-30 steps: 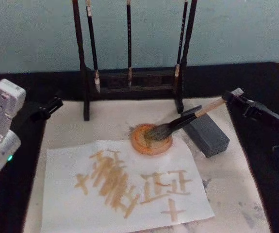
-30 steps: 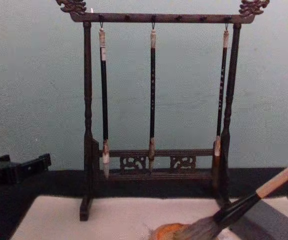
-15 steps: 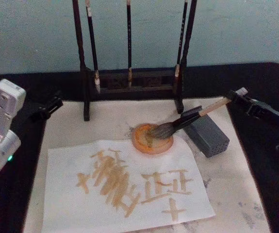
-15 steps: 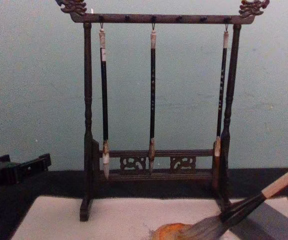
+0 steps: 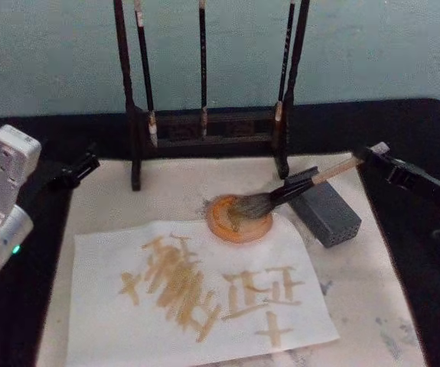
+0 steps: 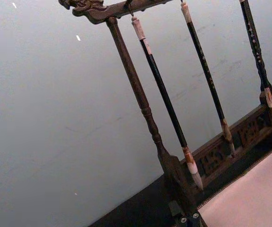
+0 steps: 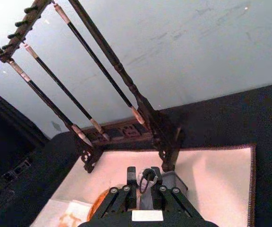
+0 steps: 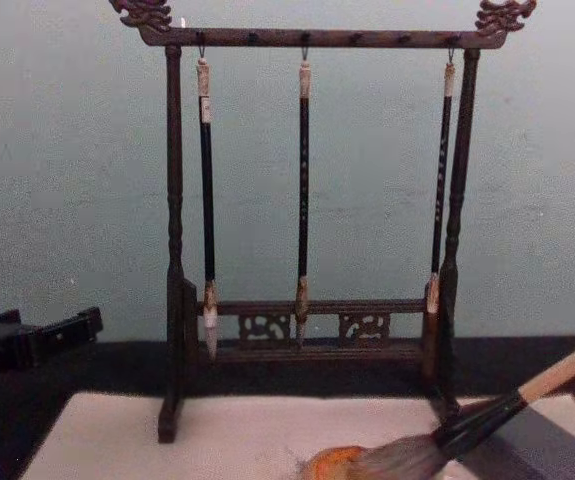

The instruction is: Pick up the brush from the inkstone, write on the paper, then place the brush back to its original position.

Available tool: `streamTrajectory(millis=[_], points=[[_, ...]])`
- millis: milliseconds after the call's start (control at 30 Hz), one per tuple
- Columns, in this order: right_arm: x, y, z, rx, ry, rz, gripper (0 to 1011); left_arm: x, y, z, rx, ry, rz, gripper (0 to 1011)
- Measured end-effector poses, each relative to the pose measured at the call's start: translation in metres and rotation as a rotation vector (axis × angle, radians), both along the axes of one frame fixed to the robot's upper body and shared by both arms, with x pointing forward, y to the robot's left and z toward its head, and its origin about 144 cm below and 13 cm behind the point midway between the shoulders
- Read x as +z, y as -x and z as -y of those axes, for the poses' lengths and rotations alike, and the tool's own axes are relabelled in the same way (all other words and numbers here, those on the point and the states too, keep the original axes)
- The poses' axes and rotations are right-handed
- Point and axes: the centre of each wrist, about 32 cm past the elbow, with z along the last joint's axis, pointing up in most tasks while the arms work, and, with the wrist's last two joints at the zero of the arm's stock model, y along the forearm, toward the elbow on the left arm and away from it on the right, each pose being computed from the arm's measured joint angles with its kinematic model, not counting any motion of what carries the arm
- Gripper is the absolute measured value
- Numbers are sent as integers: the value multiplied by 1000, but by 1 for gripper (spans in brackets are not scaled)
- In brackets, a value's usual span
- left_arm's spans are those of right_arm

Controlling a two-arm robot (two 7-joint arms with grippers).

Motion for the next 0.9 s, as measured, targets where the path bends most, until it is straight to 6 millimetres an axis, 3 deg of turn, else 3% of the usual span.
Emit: streamTrajectory(millis=[900], points=[[0,-10,0,39,-21,8,172,0,0,0,0,0,0,1002]])
